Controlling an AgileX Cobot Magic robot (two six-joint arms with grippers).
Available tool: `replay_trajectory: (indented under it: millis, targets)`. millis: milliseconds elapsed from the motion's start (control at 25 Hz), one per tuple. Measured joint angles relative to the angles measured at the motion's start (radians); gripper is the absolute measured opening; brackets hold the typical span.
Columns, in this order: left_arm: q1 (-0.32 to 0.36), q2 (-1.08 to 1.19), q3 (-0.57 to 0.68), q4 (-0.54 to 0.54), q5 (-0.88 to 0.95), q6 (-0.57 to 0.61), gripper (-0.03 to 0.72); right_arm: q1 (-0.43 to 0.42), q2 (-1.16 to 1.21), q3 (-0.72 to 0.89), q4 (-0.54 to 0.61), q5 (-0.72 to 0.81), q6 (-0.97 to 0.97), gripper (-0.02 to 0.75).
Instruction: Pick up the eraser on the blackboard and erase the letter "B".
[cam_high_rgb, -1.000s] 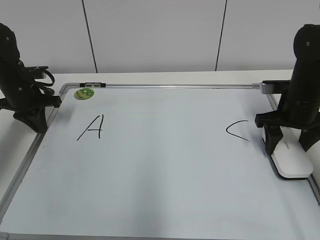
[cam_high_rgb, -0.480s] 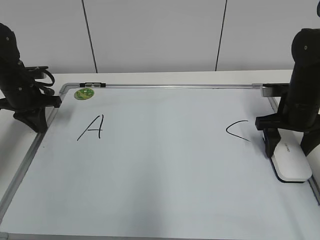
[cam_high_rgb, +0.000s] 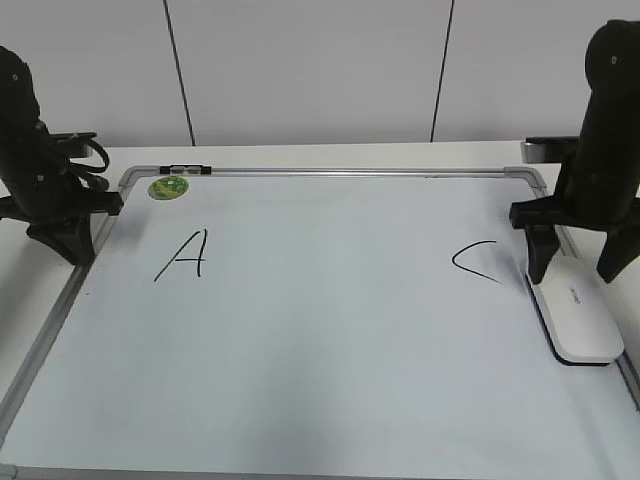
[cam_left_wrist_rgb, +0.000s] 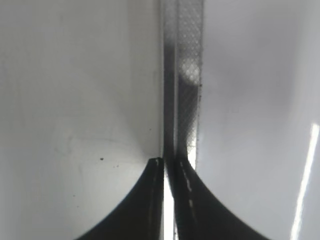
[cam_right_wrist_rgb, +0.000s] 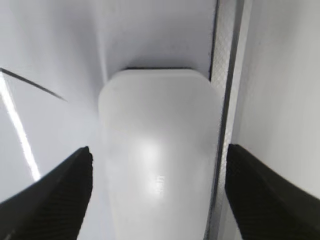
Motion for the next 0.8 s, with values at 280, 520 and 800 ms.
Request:
replay_trajectory:
  millis: [280,520,800]
  targets:
    - [0.0,0.0,0.0,0.002,0.004,0.0,0.089,0.0,0.002,-0.095,0.006,0.011,0.0,0.61]
    - [0.0,-0.006,0.0,0.033,0.013,0.0,0.364,0.0,0.005,-0.097,0.008,0.016,0.0,0.609]
    - [0.0,-0.079,0.0,0.045,0.022,0.0,0.484,0.0,0.008,-0.098,-0.003,0.02,0.0,0.583]
